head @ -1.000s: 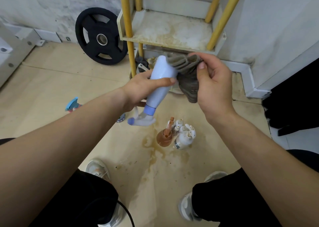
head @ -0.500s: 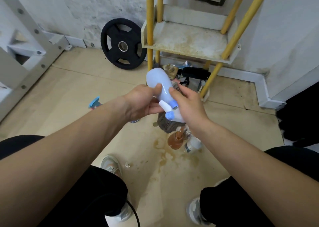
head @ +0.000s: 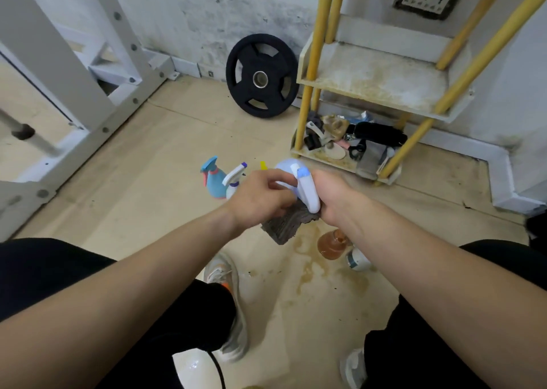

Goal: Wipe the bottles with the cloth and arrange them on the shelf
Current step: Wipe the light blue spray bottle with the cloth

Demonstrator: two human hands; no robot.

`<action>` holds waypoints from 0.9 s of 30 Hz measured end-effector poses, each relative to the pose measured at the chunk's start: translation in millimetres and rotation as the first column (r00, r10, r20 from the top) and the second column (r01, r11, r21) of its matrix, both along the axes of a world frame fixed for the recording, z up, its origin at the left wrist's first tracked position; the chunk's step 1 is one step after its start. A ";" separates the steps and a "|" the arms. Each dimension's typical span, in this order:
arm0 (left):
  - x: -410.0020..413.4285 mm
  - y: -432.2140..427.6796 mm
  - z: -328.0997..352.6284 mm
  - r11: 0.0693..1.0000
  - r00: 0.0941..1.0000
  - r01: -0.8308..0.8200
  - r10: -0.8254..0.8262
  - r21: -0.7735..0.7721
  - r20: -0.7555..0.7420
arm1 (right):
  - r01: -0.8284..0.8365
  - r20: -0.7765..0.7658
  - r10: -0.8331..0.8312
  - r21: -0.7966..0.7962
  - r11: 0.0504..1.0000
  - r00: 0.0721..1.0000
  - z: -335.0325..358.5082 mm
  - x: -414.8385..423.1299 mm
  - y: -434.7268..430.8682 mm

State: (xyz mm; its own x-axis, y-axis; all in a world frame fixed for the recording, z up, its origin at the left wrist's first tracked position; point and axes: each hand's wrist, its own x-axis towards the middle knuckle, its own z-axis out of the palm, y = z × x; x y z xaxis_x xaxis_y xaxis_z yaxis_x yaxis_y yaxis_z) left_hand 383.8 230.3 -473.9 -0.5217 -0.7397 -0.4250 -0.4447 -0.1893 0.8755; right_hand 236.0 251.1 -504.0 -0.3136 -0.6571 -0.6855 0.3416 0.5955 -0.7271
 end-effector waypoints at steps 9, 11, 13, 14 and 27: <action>25.4 -0.4 -71.7 0.953 0.967 -0.252 0.256 0.166 0.001 | -0.046 0.014 0.044 0.212 0.976 0.999 -84.3 48.9 -19.5; 34.4 -12.2 -88.8 0.928 0.946 -0.323 0.322 0.183 0.036 | -0.081 -0.006 0.085 0.225 0.971 0.996 -102.1 56.4 -20.9; 42.9 -26.5 -106.6 0.918 0.929 -0.366 0.351 0.149 0.120 | -0.128 -0.045 0.143 0.232 0.964 0.989 -117.0 62.5 -21.9; 46.4 -33.5 -116.3 0.919 0.921 -0.373 0.349 0.128 0.174 | -0.154 -0.062 0.173 0.235 0.960 0.983 -123.4 64.5 -22.6; 84.0 -112.7 -202.9 0.881 0.767 -0.447 0.465 -0.152 0.442 | -0.352 -0.289 0.440 0.309 0.883 0.850 -187.5 69.3 -62.2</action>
